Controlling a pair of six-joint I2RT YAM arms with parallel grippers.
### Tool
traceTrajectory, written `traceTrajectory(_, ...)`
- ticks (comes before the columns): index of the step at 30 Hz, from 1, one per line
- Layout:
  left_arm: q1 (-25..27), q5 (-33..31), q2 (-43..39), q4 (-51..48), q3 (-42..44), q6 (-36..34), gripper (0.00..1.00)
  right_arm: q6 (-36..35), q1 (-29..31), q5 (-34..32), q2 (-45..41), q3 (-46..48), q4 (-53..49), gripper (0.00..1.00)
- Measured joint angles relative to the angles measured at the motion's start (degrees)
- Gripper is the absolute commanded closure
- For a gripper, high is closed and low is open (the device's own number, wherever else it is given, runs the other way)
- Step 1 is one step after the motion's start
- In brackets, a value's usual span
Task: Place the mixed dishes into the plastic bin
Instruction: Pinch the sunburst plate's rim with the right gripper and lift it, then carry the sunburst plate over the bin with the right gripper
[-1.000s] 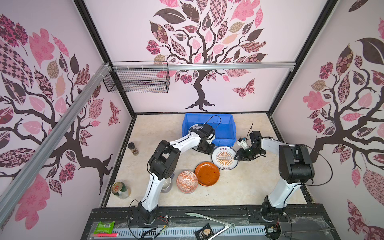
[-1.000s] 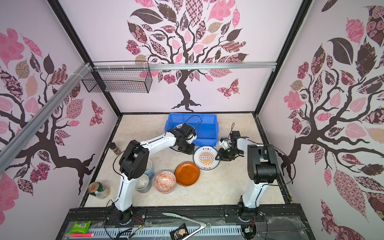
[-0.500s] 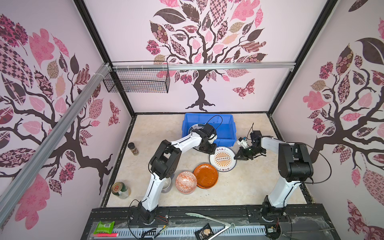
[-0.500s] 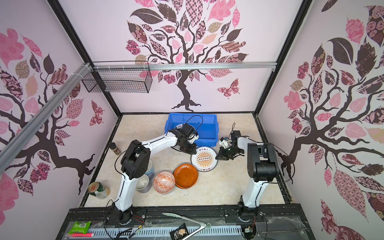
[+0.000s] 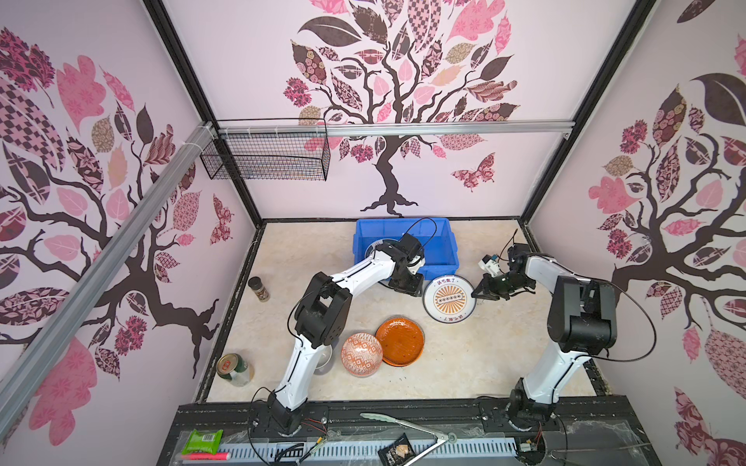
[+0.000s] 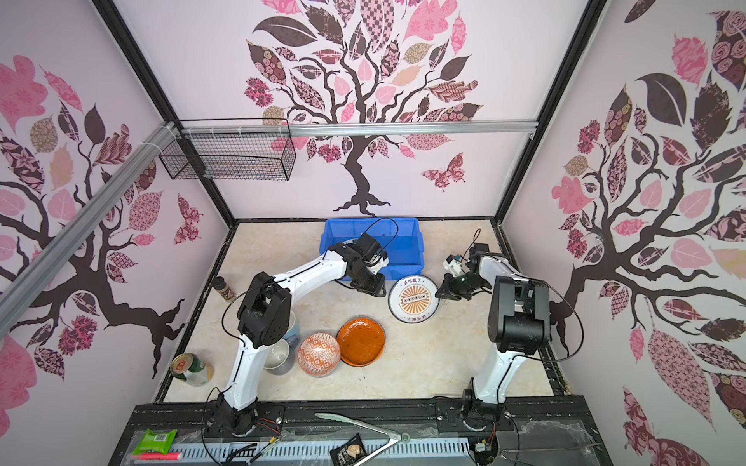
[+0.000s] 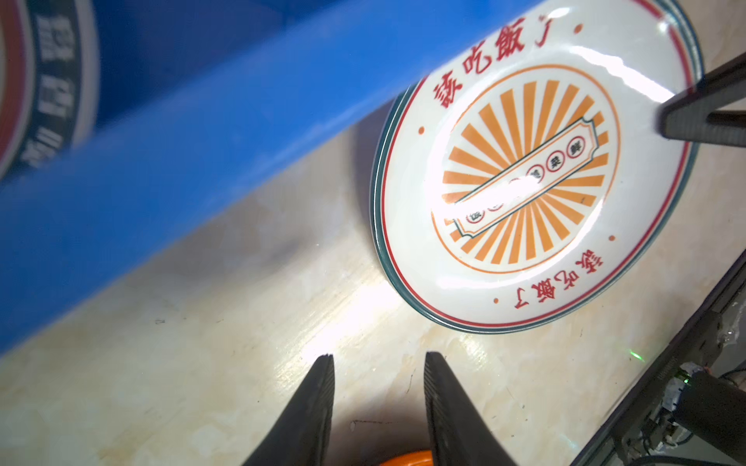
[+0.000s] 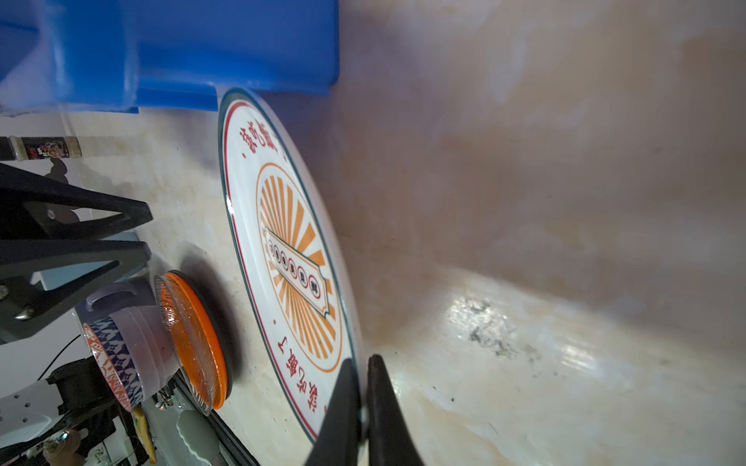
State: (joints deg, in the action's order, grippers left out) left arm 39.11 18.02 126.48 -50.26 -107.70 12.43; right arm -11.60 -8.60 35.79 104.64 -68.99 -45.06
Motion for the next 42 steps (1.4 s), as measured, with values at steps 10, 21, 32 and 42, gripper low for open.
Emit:
traceTrajectory(10, -1.9, -2.6, -0.1, -5.7, -10.6, -0.2, 0.43, -4.7, -0.7, 0.2, -0.1, -0.5, -7.4, 1.0)
traceTrajectory(21, -16.2, -7.8, -2.3, -7.1, -11.9, 1.8, 0.38, -6.9, -1.0, 2.5, -1.3, -6.8, -14.7, 1.0)
traceTrajectory(32, -24.6, -12.7, -7.5, -6.1, -10.2, 2.2, 0.38, -8.1, -1.0, 5.7, -2.5, -15.0, -20.9, 1.0)
traceTrajectory(42, -27.2, -15.3, -5.0, -4.7, -9.9, 2.2, 0.38, -4.8, -0.2, 9.7, -0.2, -26.6, -22.9, 1.0)
